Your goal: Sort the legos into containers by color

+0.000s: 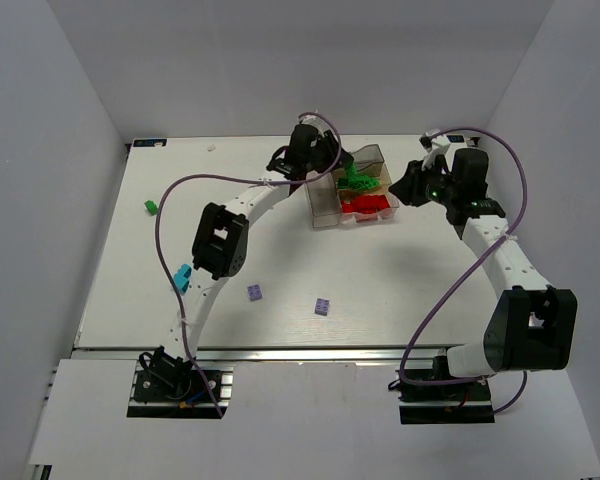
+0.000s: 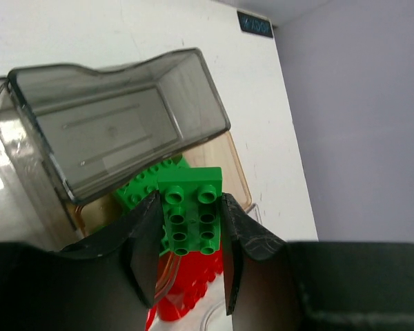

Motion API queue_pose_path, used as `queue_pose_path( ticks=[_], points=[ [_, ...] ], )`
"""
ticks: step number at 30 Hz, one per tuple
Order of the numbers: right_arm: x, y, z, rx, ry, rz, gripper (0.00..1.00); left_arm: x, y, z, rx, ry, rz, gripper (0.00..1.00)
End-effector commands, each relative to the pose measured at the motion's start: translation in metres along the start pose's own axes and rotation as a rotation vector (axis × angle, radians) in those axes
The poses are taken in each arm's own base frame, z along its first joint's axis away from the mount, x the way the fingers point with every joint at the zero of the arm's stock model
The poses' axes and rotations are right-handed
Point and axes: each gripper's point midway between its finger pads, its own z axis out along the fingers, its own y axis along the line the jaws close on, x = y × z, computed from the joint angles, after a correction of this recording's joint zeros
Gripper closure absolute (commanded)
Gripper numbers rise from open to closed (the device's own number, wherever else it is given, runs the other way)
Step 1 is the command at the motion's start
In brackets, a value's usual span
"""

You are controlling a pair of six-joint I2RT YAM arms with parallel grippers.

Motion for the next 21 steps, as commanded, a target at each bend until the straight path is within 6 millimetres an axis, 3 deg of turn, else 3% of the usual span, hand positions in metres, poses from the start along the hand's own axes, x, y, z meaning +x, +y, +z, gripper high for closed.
queue_pose_path(
  ticks=[1, 10, 15, 21],
  points=[
    [-0.015, 0.003, -0.008, -0.008, -0.057, -0.019, 0.67, -0.045, -0.034, -0.003, 0.040, -0.167, 0.054, 0.90],
    [-0.009, 0.001, -0.007, -0.011, -0.045, 0.005, 0.67, -0.019, -0.017, 0.008, -0.037, -0.140, 0.074, 0.78],
    [-0.009, -0.001, -0.007, -0.008, -0.046, 0.004, 0.67, -0.013, -0.021, 0.012, -0.023, -0.132, 0.062, 0.67],
    [-0.006, -0.001, -0.005, -0.010, -0.038, 0.009, 0.67, 0.004, -0.021, 0.013, -0.020, -0.082, 0.053, 0.65]
  ],
)
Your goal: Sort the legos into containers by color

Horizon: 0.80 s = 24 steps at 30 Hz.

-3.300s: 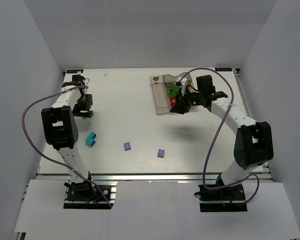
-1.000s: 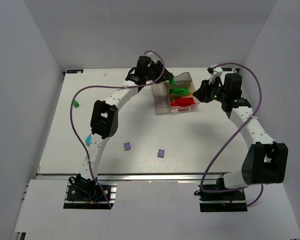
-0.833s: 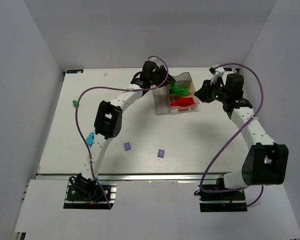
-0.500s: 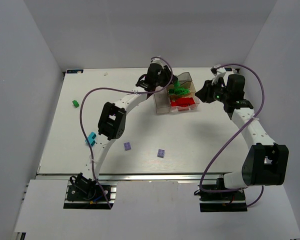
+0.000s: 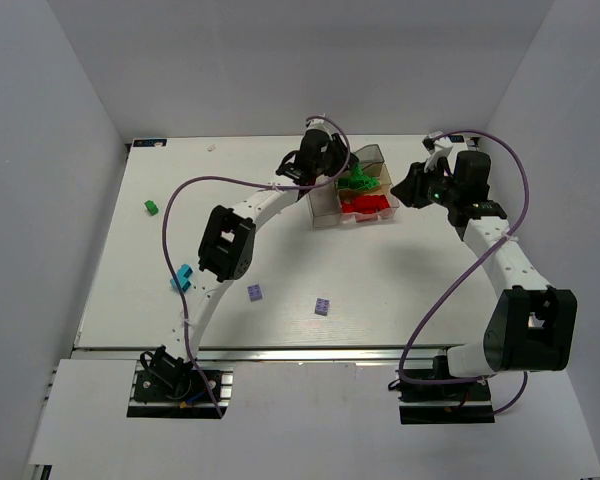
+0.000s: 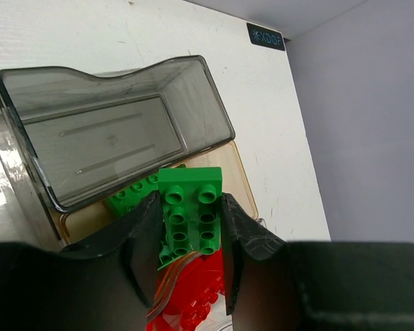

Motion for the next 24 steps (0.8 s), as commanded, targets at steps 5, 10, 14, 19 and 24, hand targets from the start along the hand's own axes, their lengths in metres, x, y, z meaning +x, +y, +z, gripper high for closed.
queue_pose_path(
  ticks=[5, 10, 14, 19, 24],
  points=[
    [-0.012, 0.003, -0.004, -0.014, -0.044, -0.017, 0.66, 0.002, -0.013, -0.001, 0.024, 0.012, 0.003, 0.56],
    [-0.012, 0.004, -0.004, -0.014, -0.044, -0.018, 0.66, 0.008, -0.016, -0.001, 0.021, 0.026, 0.002, 0.49],
    [-0.013, 0.004, -0.006, -0.011, -0.048, -0.019, 0.66, 0.006, -0.017, -0.002, 0.021, 0.022, 0.004, 0.44],
    [-0.013, 0.005, -0.006, -0.014, -0.049, -0.023, 0.65, -0.001, -0.024, -0.005, 0.035, 0.007, 0.010, 0.42],
    [-0.012, 0.006, -0.008, -0.018, -0.050, -0.042, 0.64, -0.045, -0.060, -0.023, 0.093, -0.093, 0.058, 0.44]
  ],
)
